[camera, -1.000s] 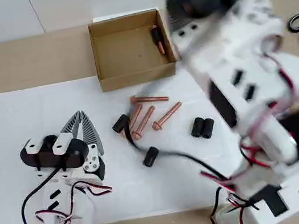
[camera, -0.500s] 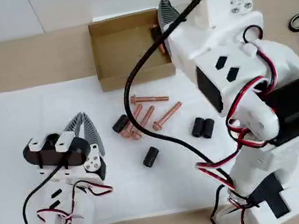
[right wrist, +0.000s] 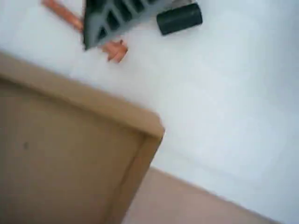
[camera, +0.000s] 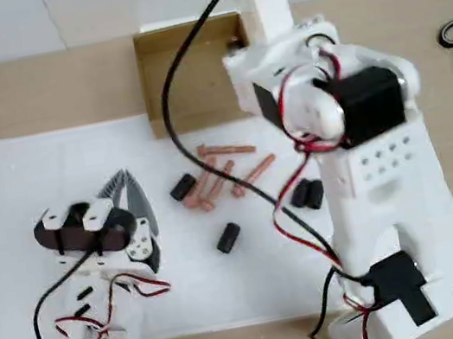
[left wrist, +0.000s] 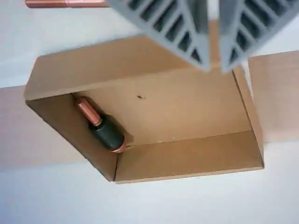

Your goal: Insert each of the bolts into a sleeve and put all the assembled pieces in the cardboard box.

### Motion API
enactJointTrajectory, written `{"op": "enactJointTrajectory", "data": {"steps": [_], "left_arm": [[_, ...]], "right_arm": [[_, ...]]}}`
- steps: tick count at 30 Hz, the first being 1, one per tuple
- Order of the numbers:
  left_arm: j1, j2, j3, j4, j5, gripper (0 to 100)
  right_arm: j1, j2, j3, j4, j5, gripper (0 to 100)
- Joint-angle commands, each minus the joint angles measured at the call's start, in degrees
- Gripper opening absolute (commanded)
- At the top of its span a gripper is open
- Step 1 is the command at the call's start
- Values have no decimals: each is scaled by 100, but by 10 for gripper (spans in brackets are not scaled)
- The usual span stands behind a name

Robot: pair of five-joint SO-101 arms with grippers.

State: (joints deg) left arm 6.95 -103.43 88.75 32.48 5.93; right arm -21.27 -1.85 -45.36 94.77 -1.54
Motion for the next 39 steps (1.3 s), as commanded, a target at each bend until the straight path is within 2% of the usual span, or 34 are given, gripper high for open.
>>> {"op": "enactJointTrajectory", "data": {"steps": [1, 9, 19, 25, 30, 32, 36, 39], "left_arm": [[-44, -70, -22, -123, 44, 6], [-44, -70, 31, -123, 44, 6], [-35, -70, 40, -123, 44, 6], [-18, -70, 40, -123, 44, 6], [-18, -70, 40, -123, 44, 6], [-26, -70, 40, -123, 44, 6], [-18, -70, 40, -123, 44, 6], [-18, -70, 40, -123, 44, 6]], "right_arm": [[-4, -22, 492, -4, -396, 166], [40, -31, 2303, -189, -703, 166], [567, -48, 3974, -479, -703, 166], [189, -66, 5029, -488, -686, 166], [198, -57, 5099, -567, -765, 166], [207, -57, 5116, -681, -1178, 165], [207, -31, 5116, -822, -2541, 165], [224, -22, 5125, -840, -3024, 165]]}}
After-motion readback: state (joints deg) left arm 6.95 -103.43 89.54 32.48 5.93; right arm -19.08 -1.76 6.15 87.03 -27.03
